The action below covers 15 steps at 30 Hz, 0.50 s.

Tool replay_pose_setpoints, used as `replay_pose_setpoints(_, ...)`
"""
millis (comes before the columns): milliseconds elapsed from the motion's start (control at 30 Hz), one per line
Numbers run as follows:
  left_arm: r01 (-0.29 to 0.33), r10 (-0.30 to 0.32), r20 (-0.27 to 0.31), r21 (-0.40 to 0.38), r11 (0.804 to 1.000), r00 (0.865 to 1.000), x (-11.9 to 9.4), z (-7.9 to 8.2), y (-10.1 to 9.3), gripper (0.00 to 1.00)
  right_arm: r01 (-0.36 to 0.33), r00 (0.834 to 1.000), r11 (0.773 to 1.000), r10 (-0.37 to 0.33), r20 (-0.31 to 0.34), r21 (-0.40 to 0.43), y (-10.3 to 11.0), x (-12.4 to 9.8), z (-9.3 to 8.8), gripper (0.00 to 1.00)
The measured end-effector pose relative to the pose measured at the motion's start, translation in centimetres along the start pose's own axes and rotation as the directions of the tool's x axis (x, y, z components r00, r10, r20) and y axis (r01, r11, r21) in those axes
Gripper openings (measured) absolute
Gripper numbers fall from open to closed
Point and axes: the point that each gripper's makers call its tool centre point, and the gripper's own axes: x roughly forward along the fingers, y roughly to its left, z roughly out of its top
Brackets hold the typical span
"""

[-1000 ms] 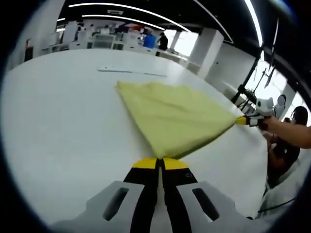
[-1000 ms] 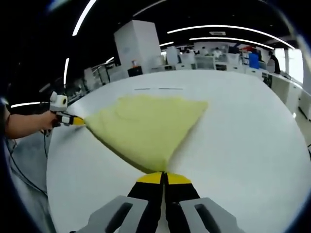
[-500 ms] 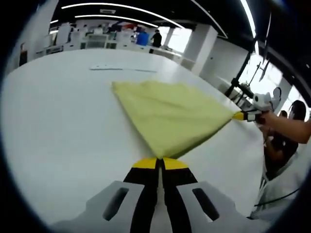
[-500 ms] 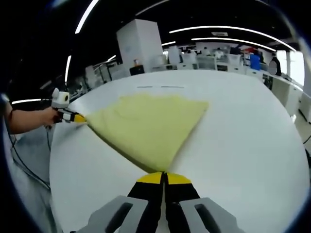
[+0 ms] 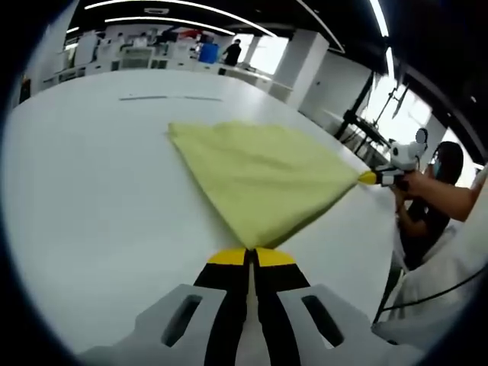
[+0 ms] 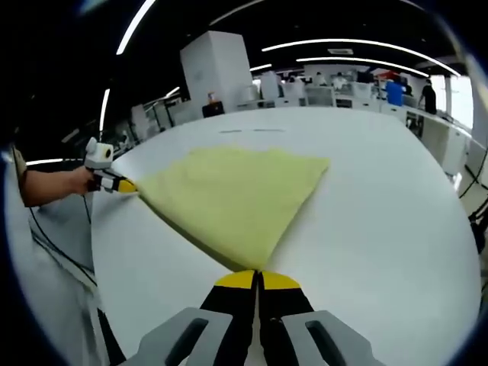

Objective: Fold the garment on the visible template until the final outline fits inside the template.

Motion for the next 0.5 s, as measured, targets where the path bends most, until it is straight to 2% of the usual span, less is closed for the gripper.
replay_pose_setpoints(200,0.017,-0.017,-0.018,-0.003,1.0,1.0,-0.3,-1.3,-1.0,0.0,-0.006,1.0,1.0,0.006,0.0,0.02,0.4,-0.8,-1.0,0.0)
replay_pose_setpoints(500,0.013,-0.013,-0.004,-0.034,0.999,1.0,-0.3,-1.5,-1.1,0.0,-0.001,1.0,1.0,0.001,0.0,0.013,0.4,-0.8,-0.8,0.0)
